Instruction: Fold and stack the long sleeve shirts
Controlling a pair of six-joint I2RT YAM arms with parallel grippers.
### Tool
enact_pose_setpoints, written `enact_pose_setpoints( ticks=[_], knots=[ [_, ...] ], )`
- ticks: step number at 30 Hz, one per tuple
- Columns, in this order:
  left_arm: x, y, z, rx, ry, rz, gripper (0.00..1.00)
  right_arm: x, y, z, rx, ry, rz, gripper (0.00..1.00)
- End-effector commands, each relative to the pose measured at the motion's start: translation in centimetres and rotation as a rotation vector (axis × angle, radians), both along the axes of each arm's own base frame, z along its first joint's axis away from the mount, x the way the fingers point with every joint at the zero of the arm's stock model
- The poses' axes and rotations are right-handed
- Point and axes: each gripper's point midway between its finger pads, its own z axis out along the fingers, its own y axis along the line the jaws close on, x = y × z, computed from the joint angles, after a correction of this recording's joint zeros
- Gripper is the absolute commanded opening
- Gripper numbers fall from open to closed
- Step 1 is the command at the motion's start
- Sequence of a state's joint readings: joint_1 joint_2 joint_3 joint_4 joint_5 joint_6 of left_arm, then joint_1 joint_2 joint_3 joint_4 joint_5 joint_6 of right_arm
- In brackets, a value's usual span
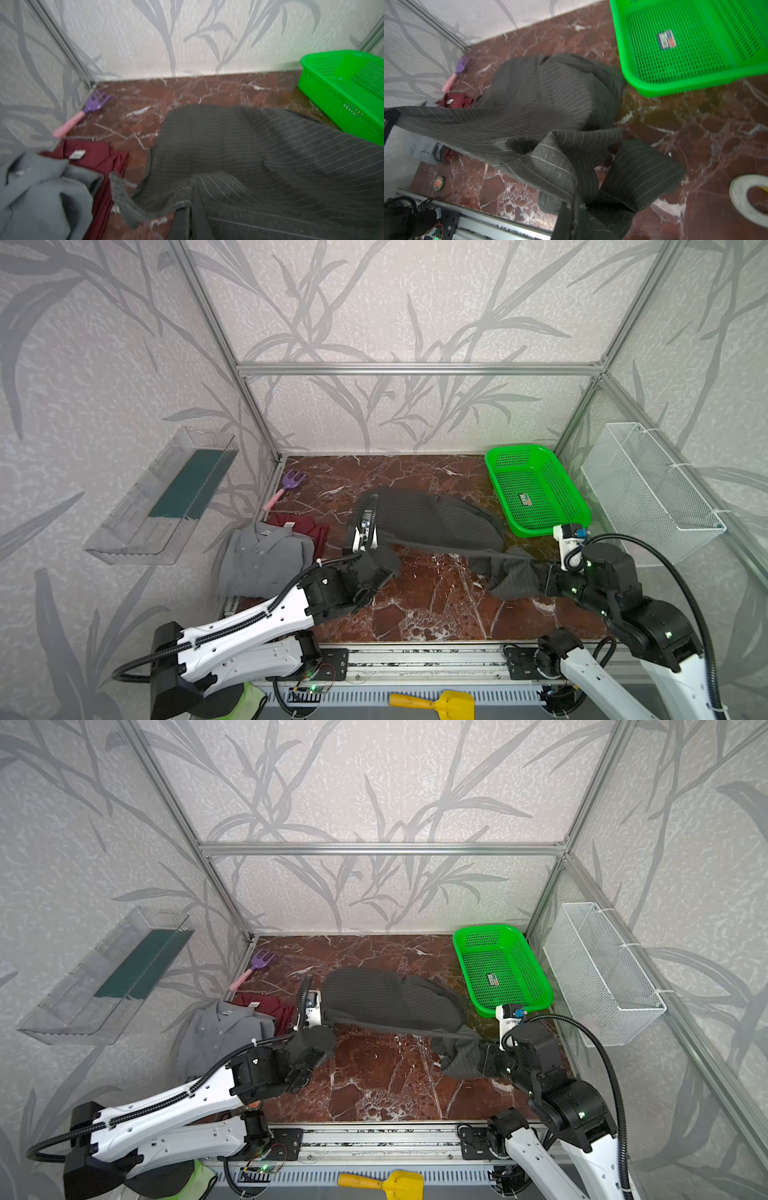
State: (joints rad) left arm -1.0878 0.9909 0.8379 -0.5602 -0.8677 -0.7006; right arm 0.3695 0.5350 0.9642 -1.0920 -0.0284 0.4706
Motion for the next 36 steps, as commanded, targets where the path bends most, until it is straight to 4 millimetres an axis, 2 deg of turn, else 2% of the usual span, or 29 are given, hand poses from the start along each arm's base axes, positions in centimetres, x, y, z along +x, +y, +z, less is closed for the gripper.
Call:
enact_pose_setpoints(
  ticks=[1,4,6,10,15,18,20,23,26,32,36],
  knots=[
    [-2.3,4.9,-3.3,0.069,0.035,0.186,0.0,-2.3,-1.6,-2.5,-0.022,0.116,-0.078,0.0],
    [-3.8,5.0,-5.9,0.021,0.084,0.175,0.0,-3.2,-1.2,-5.6,-0.004,0.2,-0.073,0.0],
    [-4.6,5.3,-6.9,-0.001,0.113,0.179,0.07,-3.8,-1.1,-7.1,0.009,0.249,-0.089,0.0],
    [-5.7,5.9,-6.8,0.001,0.122,0.179,0.3,-3.3,-1.6,-7.0,0.019,0.196,-0.143,0.01],
    [-5.8,6.7,-5.2,0.012,0.094,0.177,0.42,-2.3,0.6,-8.5,-0.003,0.262,-0.067,0.16],
    [-5.3,6.7,-3.1,0.013,0.021,0.157,0.47,-1.3,1.5,-8.1,-0.078,0.209,-0.032,0.34],
    [-4.9,6.5,-2.0,0.013,-0.014,0.149,0.5,-0.8,2.2,-6.8,-0.134,0.169,-0.002,0.43],
    [-4.0,5.1,-1.7,0.018,-0.014,0.111,0.51,-0.1,3.2,-5.1,-0.197,0.124,0.038,0.51],
    [-3.1,3.3,-2.8,0.004,0.032,0.079,0.51,0.6,4.0,-3.8,-0.242,0.105,0.078,0.54],
    [-1.5,0.1,-7.3,-0.067,0.213,0.042,0.52,2.1,6.3,-1.8,-0.224,0.044,0.142,0.56],
    [-1.3,-2.8,-10.7,-0.116,0.345,0.01,0.53,4.1,8.8,-2.7,-0.291,0.055,0.24,0.57]
  ],
)
